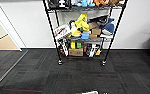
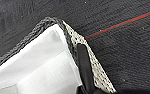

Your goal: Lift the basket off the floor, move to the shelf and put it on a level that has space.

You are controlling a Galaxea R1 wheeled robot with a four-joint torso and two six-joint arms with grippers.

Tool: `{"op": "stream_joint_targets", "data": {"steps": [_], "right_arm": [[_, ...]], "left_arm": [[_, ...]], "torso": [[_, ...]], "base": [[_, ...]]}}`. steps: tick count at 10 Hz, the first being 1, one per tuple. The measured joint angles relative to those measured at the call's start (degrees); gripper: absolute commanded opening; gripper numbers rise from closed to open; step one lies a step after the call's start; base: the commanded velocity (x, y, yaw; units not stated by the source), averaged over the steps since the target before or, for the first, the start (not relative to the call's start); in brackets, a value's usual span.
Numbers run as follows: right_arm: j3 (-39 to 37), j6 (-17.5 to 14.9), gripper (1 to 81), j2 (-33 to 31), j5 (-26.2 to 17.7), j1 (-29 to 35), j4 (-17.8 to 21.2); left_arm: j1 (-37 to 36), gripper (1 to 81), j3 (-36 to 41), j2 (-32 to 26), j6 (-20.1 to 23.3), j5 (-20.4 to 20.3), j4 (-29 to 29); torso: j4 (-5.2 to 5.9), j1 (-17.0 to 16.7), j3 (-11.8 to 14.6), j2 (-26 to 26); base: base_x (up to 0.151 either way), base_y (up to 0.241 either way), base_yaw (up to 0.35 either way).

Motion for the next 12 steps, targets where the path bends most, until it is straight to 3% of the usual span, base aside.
{"op": "stream_joint_targets", "data": {"steps": [2, 5, 9, 10, 12], "right_arm": [[-0.1, 0.0, 1.0, 0.0, 0.0, 0.0, 0.0], [1.0, 0.0, 1.0, -0.7, 0.2, -0.4, 1.1], [10.3, 0.3, 1.0, -5.7, 0.1, -1.6, 3.8], [13.7, 0.3, 1.0, -8.1, 1.3, -1.6, 4.5], [19.8, 0.3, 1.0, -11.9, 3.7, -2.1, 5.9]], "left_arm": [[0.1, 1.0, 0.0, 0.0, 0.0, 0.2, 0.0], [-0.1, 1.0, 0.5, -0.7, 0.0, 5.3, 0.0], [0.1, 1.0, 7.3, -5.4, 0.0, 8.2, 0.0], [0.1, 1.0, 11.2, -7.4, 0.0, 8.1, 0.0], [-0.7, 1.0, 18.2, -12.1, 0.0, 7.5, 0.0]], "torso": [[0.00, 0.0, 0.0, 0.0], [0.00, -0.1, 0.0, 0.2], [0.00, -4.1, 0.0, 6.7], [-0.24, -5.1, 0.0, 8.2], [-2.58, -7.0, 0.0, 11.2]], "base": [[0.000, 0.000, 0.000], [0.000, 0.000, 0.000], [0.000, 0.000, 0.000], [0.000, 0.000, 0.000], [0.000, 0.000, 0.000]]}}
